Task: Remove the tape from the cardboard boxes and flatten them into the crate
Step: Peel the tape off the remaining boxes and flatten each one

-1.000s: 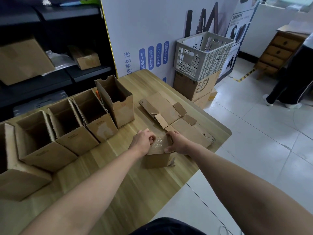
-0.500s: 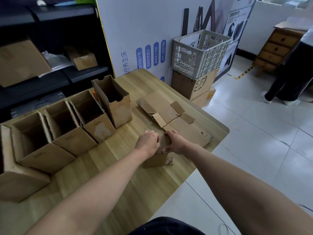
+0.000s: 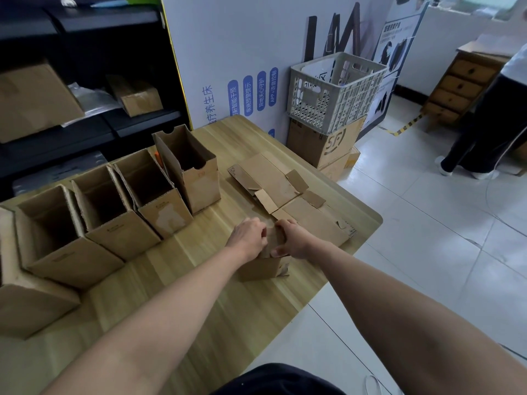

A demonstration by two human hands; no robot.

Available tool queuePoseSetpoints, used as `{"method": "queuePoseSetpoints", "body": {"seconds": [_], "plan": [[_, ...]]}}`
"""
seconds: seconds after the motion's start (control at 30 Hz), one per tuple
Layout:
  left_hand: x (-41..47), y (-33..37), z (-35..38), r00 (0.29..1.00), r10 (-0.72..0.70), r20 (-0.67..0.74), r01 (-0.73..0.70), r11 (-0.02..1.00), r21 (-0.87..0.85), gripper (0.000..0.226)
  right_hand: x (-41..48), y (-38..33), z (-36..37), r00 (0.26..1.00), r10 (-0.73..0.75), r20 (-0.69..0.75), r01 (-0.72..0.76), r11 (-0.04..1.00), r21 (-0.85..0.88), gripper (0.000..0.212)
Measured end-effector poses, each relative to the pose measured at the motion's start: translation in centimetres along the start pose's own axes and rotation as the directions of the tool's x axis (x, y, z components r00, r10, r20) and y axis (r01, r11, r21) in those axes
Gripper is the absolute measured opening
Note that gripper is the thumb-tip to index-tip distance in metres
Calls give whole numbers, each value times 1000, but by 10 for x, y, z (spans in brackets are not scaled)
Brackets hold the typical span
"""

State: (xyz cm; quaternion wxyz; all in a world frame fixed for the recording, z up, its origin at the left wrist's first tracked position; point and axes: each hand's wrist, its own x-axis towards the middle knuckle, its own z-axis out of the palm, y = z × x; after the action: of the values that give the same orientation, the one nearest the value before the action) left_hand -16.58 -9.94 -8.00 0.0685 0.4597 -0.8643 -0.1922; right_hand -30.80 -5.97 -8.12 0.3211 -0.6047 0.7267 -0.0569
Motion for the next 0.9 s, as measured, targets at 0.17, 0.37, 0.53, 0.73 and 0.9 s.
{"method": "queuePoseSetpoints", "body": {"seconds": [0.17,0.37,0.53,0.73,0.9], "plan": [[-2,-8,2,1000,5,17,-4,994,-106,9,-1,0,1,1000,3,-11,-2,1000,8,81],[-9,-26,7,997,-58,-45,49,982,-183,33,-1,0,0,996,91,13,-92,978,188,90],[-12,-35,0,991,-92,93,118,935,-333,54,-6,-1,1,964,265,2,-246,894,375,82],[-16,-38,-13,965,-50,257,141,927,-347,83,1,-19,-18,942,334,28,-284,750,598,46],[-19,-36,-19,974,-70,214,148,914,-377,62,4,-26,-21,945,323,44,-280,735,617,51]]}}
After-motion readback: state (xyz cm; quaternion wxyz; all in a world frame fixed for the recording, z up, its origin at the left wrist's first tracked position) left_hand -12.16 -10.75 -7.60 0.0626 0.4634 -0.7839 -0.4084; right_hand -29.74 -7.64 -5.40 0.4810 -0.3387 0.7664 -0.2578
